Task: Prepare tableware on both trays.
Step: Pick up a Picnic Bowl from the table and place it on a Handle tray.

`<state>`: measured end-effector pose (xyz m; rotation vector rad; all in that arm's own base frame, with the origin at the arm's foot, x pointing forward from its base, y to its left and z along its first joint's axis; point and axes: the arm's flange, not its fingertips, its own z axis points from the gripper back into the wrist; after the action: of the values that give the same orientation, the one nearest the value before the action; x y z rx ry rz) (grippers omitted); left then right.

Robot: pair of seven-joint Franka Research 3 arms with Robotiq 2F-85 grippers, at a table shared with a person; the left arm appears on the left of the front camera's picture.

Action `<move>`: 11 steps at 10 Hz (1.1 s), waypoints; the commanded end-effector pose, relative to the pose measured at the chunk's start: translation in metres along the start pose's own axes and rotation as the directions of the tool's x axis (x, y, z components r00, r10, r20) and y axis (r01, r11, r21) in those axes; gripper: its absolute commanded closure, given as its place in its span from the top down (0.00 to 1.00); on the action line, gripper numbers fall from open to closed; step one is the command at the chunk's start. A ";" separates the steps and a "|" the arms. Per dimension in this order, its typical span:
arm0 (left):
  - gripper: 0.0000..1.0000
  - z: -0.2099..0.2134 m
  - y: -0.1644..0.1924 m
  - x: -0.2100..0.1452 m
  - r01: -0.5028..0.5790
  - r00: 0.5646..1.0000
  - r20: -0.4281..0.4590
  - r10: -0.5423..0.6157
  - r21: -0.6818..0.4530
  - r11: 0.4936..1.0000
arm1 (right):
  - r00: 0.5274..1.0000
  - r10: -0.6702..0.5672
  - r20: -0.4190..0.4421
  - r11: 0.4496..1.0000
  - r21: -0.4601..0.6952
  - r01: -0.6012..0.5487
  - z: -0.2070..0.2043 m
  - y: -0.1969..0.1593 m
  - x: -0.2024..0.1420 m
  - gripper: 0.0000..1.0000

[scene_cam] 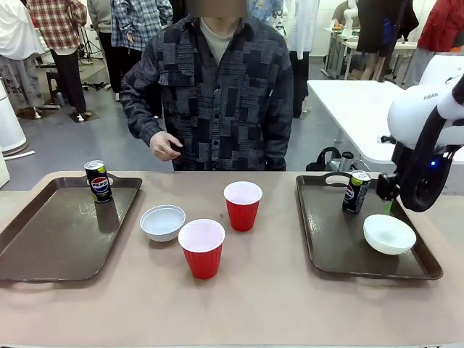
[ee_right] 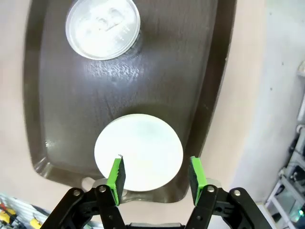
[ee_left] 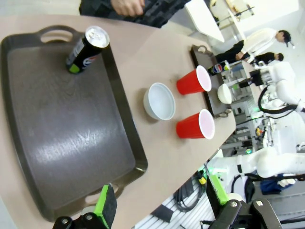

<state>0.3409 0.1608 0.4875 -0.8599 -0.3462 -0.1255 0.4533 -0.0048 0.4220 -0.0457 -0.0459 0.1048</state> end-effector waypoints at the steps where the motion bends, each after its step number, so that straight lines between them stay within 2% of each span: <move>1: 1.00 0.002 0.000 0.000 0.008 1.000 0.007 -0.007 -0.013 1.000 | 0.995 -0.001 0.099 1.000 0.007 0.000 0.029 0.017 -0.013 0.90; 2: 1.00 0.002 0.000 0.000 0.008 1.000 0.007 -0.007 -0.013 1.000 | 0.992 0.000 0.125 1.000 0.013 -0.002 0.043 0.025 -0.020 1.00; 4: 1.00 0.002 0.000 0.000 0.008 1.000 0.007 -0.007 -0.013 1.000 | 0.988 0.005 0.157 1.000 0.016 -0.007 0.062 0.037 -0.033 1.00; 5: 1.00 0.002 0.000 0.000 0.008 1.000 0.007 -0.007 -0.013 1.000 | 0.980 -0.042 0.195 0.999 0.035 0.036 0.064 0.040 -0.033 1.00; 6: 1.00 0.002 0.000 0.000 0.008 1.000 0.007 -0.007 -0.013 1.000 | 0.988 0.030 0.153 1.000 -0.006 -0.029 0.070 0.031 -0.022 1.00; 11: 1.00 0.002 0.000 0.000 0.008 1.000 0.007 -0.007 -0.013 1.000 | 0.988 0.030 0.153 1.000 -0.006 -0.029 0.070 0.031 -0.022 1.00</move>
<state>0.3410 0.1607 0.4875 -0.8598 -0.3462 -0.1257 0.4214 0.0296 0.4880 -0.0392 -0.1998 0.1250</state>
